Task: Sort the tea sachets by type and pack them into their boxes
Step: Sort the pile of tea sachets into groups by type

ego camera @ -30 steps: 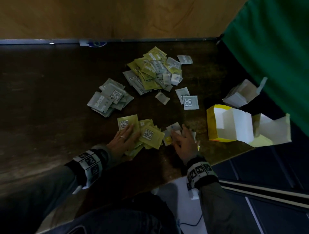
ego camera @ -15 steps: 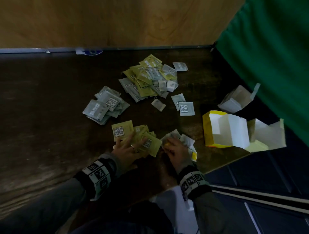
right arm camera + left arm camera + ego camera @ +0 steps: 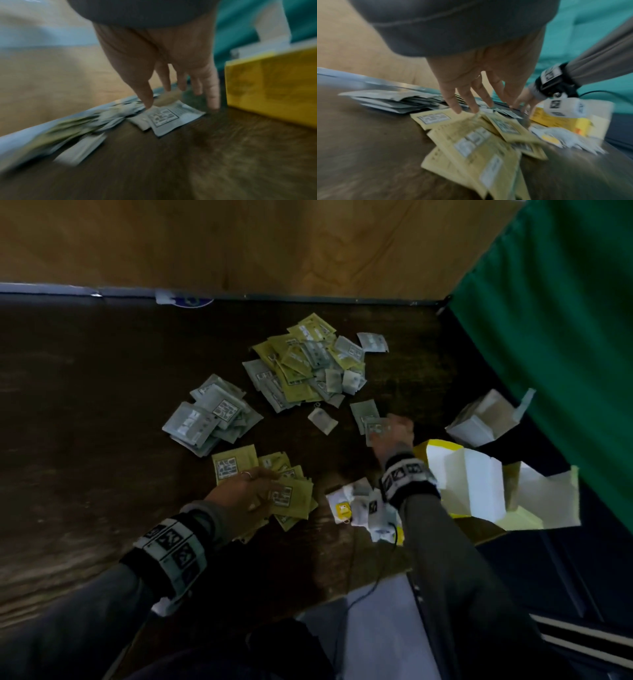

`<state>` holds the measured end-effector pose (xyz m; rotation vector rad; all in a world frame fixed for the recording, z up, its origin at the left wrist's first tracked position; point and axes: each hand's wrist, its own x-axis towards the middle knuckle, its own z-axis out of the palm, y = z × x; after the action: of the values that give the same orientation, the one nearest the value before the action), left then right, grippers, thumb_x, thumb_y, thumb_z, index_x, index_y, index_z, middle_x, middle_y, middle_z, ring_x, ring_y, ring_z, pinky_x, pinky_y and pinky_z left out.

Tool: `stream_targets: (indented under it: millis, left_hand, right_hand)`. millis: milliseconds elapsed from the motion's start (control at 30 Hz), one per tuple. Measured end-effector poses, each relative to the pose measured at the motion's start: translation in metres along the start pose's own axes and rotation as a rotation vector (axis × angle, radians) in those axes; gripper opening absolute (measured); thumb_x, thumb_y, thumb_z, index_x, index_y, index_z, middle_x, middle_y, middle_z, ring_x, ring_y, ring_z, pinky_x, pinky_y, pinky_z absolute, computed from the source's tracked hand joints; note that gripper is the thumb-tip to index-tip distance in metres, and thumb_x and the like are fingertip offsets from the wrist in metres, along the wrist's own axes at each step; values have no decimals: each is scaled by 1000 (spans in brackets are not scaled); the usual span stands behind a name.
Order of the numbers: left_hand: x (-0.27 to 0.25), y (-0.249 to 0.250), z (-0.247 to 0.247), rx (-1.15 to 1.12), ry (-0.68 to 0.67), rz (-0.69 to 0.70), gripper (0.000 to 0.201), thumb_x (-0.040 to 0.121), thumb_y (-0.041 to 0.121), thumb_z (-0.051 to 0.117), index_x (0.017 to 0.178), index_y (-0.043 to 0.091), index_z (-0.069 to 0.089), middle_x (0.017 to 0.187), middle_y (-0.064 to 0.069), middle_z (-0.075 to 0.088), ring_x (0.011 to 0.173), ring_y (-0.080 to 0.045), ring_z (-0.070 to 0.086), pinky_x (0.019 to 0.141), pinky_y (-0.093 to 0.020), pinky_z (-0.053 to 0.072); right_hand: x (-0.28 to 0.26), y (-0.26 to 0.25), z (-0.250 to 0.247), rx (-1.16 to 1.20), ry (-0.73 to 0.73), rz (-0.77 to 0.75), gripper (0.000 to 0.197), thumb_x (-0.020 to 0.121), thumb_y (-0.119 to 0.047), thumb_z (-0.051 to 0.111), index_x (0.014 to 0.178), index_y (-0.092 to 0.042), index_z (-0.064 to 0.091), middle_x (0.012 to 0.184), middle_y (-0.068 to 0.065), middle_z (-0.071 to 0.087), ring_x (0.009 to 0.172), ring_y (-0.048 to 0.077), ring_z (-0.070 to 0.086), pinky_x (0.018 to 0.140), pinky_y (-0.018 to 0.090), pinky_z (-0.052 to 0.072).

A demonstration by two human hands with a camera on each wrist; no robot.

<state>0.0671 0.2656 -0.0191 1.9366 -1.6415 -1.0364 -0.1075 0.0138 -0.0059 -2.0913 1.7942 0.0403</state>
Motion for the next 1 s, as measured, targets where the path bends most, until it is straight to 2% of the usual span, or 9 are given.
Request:
stream_targets:
  millis: [133, 267, 400, 500, 600, 700, 767, 867, 1000]
  left_hand:
    - [4, 3, -5, -153, 104, 25, 30, 88, 10, 59, 115, 20, 64, 128, -1, 52, 116, -23, 54, 96, -38, 47]
    - [8, -5, -8, -184, 152, -13, 29, 87, 7, 60, 114, 18, 65, 126, -3, 55, 116, -22, 54, 97, -36, 46]
    - [13, -14, -13, -227, 196, -39, 31, 86, 5, 60, 113, 19, 64, 123, -1, 57, 116, -22, 55, 95, -44, 47]
    - [24, -7, -19, -188, 173, -33, 32, 87, 12, 61, 116, 22, 62, 125, 3, 53, 114, -20, 55, 94, -38, 47]
    - [46, 14, -31, -229, 207, -90, 46, 87, 24, 62, 131, 25, 48, 132, 6, 46, 118, -14, 51, 97, -30, 46]
    - [67, 33, -52, -660, 300, -218, 79, 76, 28, 74, 141, 28, 28, 132, 11, 44, 119, -11, 50, 96, -37, 49]
    - [75, 34, -64, -781, 396, -225, 80, 68, 26, 79, 135, 23, 35, 127, 6, 53, 113, -16, 57, 90, -42, 53]
    - [76, 19, -83, -660, 447, -289, 59, 75, 18, 73, 127, 15, 46, 120, -1, 59, 110, -21, 59, 91, -42, 52]
    - [71, -25, -111, -189, 322, -499, 60, 89, 19, 58, 142, 12, 30, 133, -13, 50, 120, -32, 50, 97, -36, 42]
  right_hand:
    - [41, -5, -9, 52, -147, 221, 75, 85, -34, 66, 147, -21, 26, 152, 14, 17, 136, 41, 25, 109, 49, 31]
    - [56, -23, 1, 50, -202, 207, 86, 73, -35, 77, 144, -24, 31, 148, 12, 20, 131, 40, 32, 103, 48, 39]
    - [51, -33, 8, 163, -158, 175, 69, 75, -25, 77, 134, -11, 45, 136, 14, 46, 122, 35, 47, 93, 43, 45]
    - [39, -39, -5, 215, -74, 186, 41, 91, -18, 58, 129, -7, 51, 133, 17, 51, 118, 37, 51, 90, 41, 46]
    - [18, -57, -23, 423, 13, 70, 36, 95, -12, 47, 132, -13, 48, 124, 6, 52, 111, 26, 51, 82, 35, 47]
    - [-21, -94, -27, 789, -275, -119, 40, 87, -6, 62, 125, -12, 50, 111, -2, 54, 101, 16, 55, 69, 28, 52]
    - [-38, -117, -20, 833, -428, -176, 30, 80, -12, 72, 107, -10, 60, 104, 4, 65, 95, 20, 63, 71, 34, 57]
    - [-32, -133, -6, 833, -434, -221, 10, 79, -17, 73, 87, -15, 68, 87, 1, 69, 86, 18, 65, 75, 35, 55]
    - [6, -128, 3, 614, -306, -316, 22, 84, -20, 69, 103, -10, 66, 103, 6, 67, 97, 18, 61, 81, 27, 46]
